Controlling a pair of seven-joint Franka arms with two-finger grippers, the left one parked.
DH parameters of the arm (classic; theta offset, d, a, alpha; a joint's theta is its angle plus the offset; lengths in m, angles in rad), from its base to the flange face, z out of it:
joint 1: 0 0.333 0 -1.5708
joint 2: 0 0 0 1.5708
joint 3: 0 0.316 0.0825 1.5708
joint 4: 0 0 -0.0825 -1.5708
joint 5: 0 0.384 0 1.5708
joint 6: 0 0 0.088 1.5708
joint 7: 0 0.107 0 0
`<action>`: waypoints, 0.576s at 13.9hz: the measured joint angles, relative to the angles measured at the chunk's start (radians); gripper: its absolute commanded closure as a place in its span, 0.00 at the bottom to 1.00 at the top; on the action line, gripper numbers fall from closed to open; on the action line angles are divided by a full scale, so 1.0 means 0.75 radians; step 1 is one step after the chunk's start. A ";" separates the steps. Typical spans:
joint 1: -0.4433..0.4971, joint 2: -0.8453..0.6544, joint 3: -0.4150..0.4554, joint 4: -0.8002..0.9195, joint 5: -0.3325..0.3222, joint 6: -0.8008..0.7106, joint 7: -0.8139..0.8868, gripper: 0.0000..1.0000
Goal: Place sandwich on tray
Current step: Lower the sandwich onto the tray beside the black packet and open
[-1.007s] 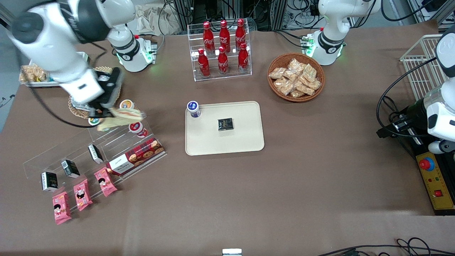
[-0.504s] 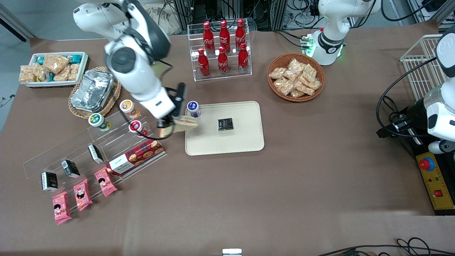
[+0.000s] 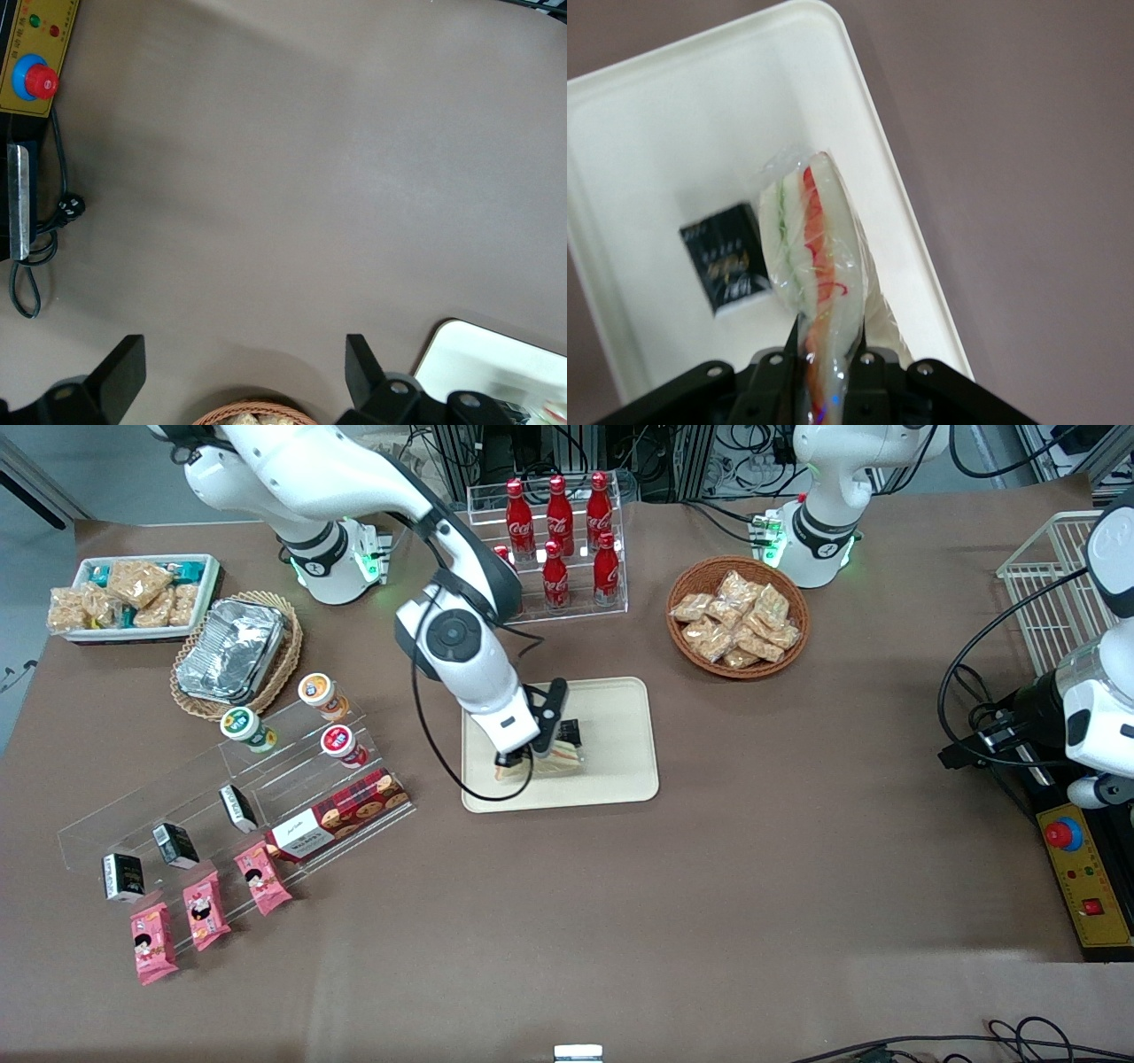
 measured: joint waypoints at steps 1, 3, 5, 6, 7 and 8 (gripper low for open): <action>0.016 0.045 0.000 0.024 0.000 0.024 0.018 1.00; 0.037 0.105 -0.002 0.070 0.000 0.038 0.046 1.00; 0.039 0.129 -0.004 0.101 0.000 0.039 0.055 1.00; 0.039 0.135 -0.007 0.108 0.000 0.039 0.061 0.43; 0.039 0.137 -0.009 0.111 0.000 0.040 0.070 0.02; 0.039 0.139 -0.014 0.111 -0.003 0.058 0.074 0.01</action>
